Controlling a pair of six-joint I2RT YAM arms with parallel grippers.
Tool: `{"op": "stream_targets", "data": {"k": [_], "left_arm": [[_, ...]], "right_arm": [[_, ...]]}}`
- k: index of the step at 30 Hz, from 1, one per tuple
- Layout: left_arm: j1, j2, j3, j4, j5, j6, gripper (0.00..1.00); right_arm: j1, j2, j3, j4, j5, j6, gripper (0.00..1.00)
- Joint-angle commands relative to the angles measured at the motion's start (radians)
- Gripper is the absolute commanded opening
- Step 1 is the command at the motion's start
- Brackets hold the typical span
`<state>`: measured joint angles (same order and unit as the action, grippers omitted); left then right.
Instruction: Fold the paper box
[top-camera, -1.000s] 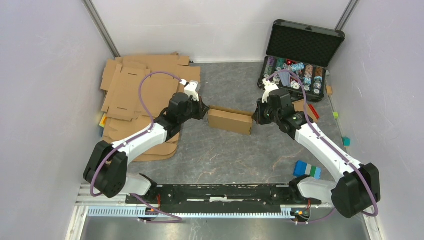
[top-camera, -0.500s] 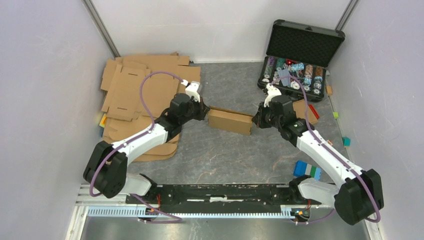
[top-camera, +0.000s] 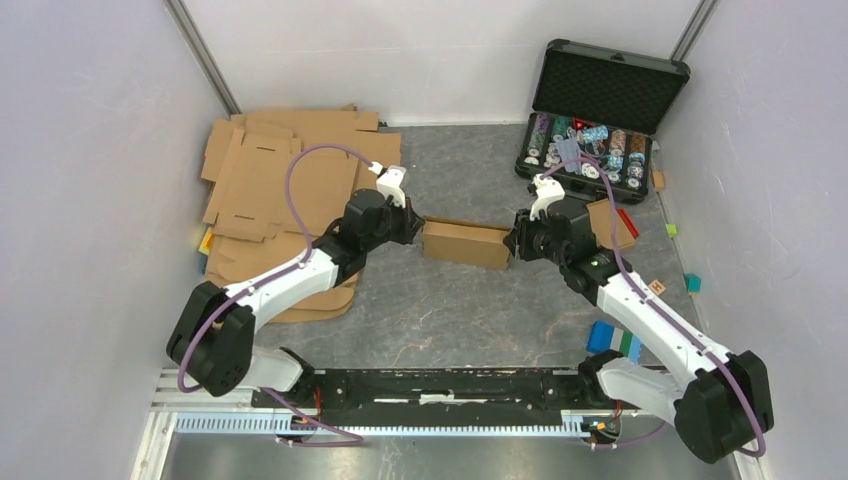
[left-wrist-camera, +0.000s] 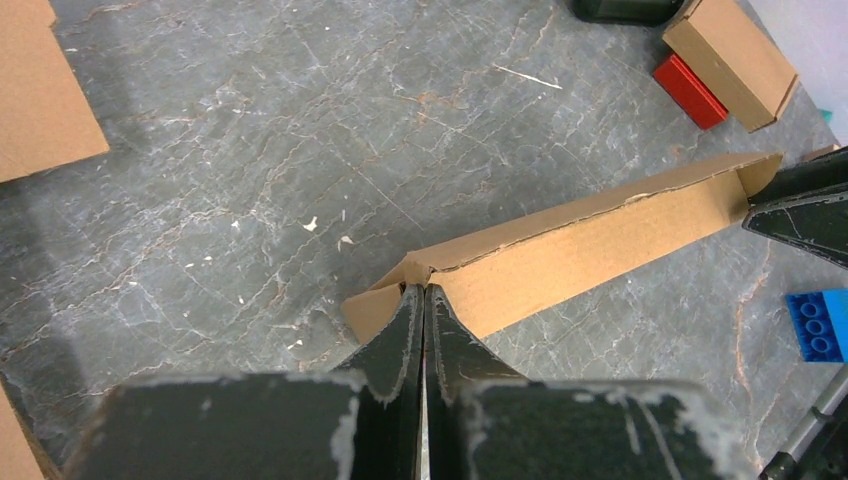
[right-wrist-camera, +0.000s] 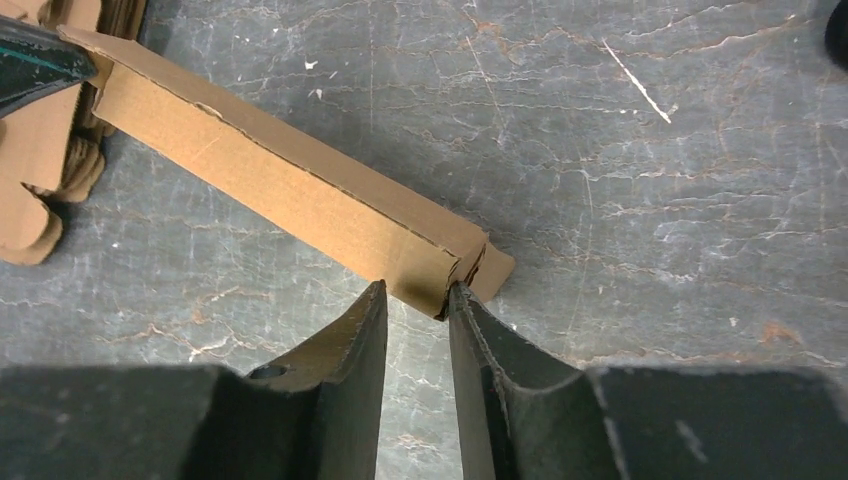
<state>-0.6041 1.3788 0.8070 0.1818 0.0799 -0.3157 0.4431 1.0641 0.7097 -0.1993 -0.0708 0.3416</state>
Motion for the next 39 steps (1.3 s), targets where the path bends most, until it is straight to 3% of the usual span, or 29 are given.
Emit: {"op": "stream_targets", "data": {"k": [1, 7, 14, 21, 24, 26, 32, 39], "left_arm": [[-0.023, -0.013, 0.030, -0.010, 0.029, 0.035, 0.02], [-0.025, -0.012, 0.029, -0.012, 0.027, 0.037, 0.02], [-0.026, -0.012, 0.031, -0.014, 0.024, 0.038, 0.02], [-0.028, -0.016, 0.032, -0.016, 0.021, 0.041, 0.02], [-0.029, -0.015, 0.031, -0.016, 0.022, 0.041, 0.02], [-0.029, -0.012, 0.032, -0.017, 0.022, 0.043, 0.02], [-0.031, -0.014, 0.031, -0.017, 0.014, 0.046, 0.02], [-0.034, -0.015, 0.032, -0.019, 0.012, 0.047, 0.02]], "right_arm": [[0.006, -0.040, 0.045, -0.031, -0.023, -0.084, 0.36], [-0.002, -0.046, 0.066, -0.046, -0.031, -0.087, 0.41], [-0.033, -0.031, 0.075, -0.062, -0.036, -0.077, 0.57], [-0.100, -0.068, 0.024, 0.057, -0.131, 0.034, 0.56], [-0.124, -0.067, 0.011, 0.127, -0.210, 0.096, 0.69], [-0.136, -0.055, 0.017, 0.140, -0.220, 0.130, 0.72], [-0.179, -0.058, -0.040, 0.185, -0.164, 0.240, 0.64], [-0.187, -0.087, -0.108, 0.223, -0.119, 0.249, 0.51]]}}
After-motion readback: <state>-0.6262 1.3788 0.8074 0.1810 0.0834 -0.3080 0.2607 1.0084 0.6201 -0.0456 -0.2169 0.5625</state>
